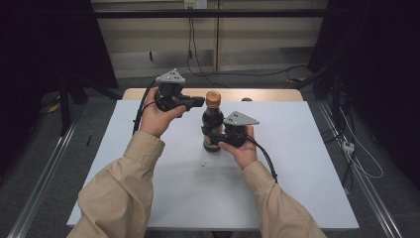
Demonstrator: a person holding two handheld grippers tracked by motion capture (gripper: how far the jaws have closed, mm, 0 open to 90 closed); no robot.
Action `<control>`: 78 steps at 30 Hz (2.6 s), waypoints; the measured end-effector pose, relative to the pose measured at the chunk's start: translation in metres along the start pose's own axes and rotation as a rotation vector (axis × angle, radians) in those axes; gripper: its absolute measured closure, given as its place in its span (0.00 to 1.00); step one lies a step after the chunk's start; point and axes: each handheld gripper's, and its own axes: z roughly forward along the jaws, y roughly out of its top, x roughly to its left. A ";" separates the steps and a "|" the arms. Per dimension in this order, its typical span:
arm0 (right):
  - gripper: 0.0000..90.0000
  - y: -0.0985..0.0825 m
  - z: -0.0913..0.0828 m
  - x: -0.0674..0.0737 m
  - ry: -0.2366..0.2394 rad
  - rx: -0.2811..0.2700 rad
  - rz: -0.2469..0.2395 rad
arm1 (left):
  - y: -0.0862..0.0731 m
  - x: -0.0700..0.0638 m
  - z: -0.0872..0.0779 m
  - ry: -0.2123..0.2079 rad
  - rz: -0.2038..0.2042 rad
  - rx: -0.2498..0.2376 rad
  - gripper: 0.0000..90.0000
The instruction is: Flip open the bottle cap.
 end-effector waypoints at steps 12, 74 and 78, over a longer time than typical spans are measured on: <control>0.34 -0.001 -0.001 0.000 -0.002 -0.005 0.004 | 0.003 -0.002 0.002 -0.020 0.001 0.003 1.00; 0.33 -0.004 -0.001 -0.001 -0.018 -0.019 0.008 | 0.015 -0.002 0.007 -0.035 -0.001 -0.015 1.00; 0.34 -0.005 -0.001 -0.001 -0.019 -0.028 0.018 | 0.016 -0.002 0.008 -0.036 0.001 -0.009 1.00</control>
